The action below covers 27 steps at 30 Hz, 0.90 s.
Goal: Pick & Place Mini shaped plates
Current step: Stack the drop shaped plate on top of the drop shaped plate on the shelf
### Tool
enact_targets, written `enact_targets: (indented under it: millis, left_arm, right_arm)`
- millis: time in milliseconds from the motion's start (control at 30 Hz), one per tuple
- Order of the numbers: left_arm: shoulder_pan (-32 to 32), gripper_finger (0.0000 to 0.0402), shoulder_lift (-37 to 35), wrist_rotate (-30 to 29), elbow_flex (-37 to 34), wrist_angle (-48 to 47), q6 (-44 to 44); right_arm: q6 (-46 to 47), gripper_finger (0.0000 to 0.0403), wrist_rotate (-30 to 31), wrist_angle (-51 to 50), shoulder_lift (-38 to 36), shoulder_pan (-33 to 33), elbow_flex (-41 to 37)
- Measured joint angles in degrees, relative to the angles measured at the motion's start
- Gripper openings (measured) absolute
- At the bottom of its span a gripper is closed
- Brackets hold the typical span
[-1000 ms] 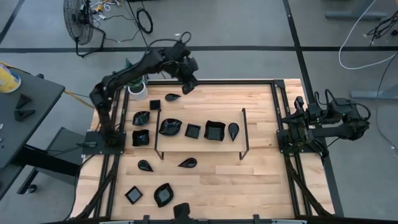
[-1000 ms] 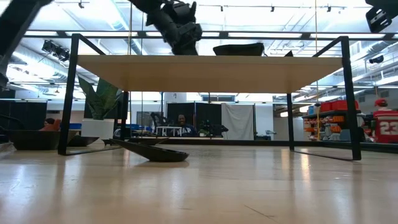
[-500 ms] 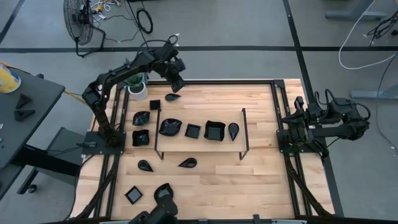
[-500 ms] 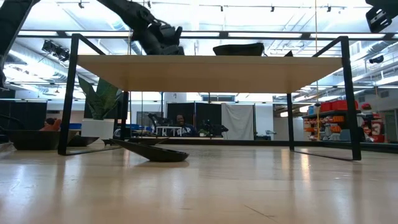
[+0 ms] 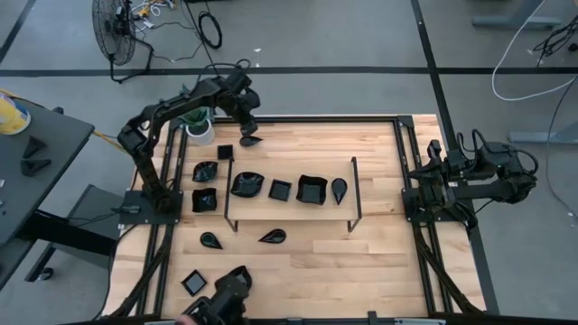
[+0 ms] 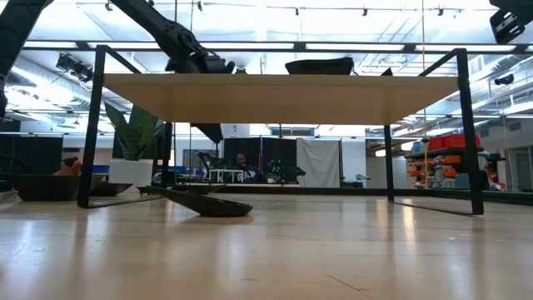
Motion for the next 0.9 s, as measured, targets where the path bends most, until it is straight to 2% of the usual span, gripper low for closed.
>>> enact_targets:
  millis: [167, 600, 900]
  left_arm:
    - [0.32, 0.014, 0.0, -1.74, -1.4, 1.72, 4.68]
    - [2.66, 0.014, 5.59, -2.4, -2.01, 4.4, 5.08]
    - [2.83, 0.014, 9.28, 1.49, -2.01, 3.87, 13.14]
  right_arm:
    - [-0.02, 0.0005, 0.0, 0.0, 0.0, -0.01, 0.02]
    - [-0.02, 0.0005, 0.0, 0.0, 0.0, 0.01, 0.01]
    - [-0.02, 0.0005, 0.0, 0.0, 0.0, 0.01, 0.01]
